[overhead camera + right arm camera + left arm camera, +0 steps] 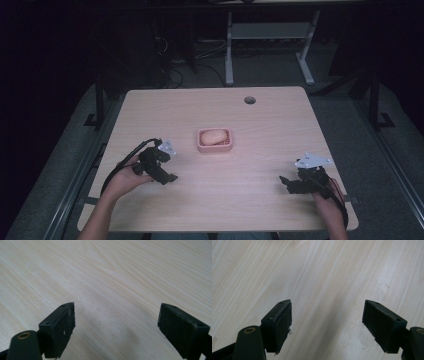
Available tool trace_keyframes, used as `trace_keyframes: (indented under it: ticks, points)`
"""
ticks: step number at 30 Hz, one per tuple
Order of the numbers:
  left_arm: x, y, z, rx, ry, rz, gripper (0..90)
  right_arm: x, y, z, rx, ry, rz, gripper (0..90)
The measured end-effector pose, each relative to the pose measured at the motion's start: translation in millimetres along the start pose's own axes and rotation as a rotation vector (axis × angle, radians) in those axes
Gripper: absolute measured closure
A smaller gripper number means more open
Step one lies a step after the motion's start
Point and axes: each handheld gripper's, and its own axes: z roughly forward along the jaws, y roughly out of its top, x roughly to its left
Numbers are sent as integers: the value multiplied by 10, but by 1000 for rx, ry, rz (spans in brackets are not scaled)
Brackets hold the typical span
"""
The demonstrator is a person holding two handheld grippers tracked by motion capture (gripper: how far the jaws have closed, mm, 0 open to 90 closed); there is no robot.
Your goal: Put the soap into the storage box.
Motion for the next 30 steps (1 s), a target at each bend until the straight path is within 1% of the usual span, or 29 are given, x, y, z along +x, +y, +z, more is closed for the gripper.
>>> trace_keyframes:
  ticks: [3,4,6,7,8,11,15,16,20,24,25,26,28,29,30]
  points:
    - [-13,-49,-4,-2,3,-4,237,2,1,5,-1,1,1,138]
    - [-13,-65,-10,3,4,0,237,4,1,8,-2,2,1,138]
    - [-23,-98,-12,-5,6,-10,237,3,0,12,-1,3,1,138]
    - [-22,-112,-19,0,7,0,237,3,0,11,0,3,1,138]
    - [-32,-128,-17,-4,7,-7,237,4,0,11,-2,3,2,138]
    - [-48,-178,-19,-5,9,-6,237,4,-2,8,-1,2,4,138]
    - [-64,-232,-11,-9,10,-17,237,0,-7,4,-1,1,6,138]
    - [-73,-267,-6,-8,8,-23,237,0,-8,4,-1,1,6,138]
    - [-83,-325,-10,-11,9,-26,237,0,-9,5,0,0,6,138]
    - [-108,-379,-24,-23,15,-34,237,8,-10,9,5,1,9,138]
    - [-111,-395,-28,-28,16,-31,237,10,-9,11,6,2,9,138]
    - [-120,-414,-31,-33,15,-39,237,11,-9,12,7,3,8,138]
    - [-123,-433,-35,-38,15,-39,237,15,-6,13,7,3,5,138]
    - [-140,-472,-33,-50,18,-48,237,17,-5,16,6,4,1,138]
    - [-151,-490,-33,-52,18,-51,237,19,-5,18,8,4,-2,138]
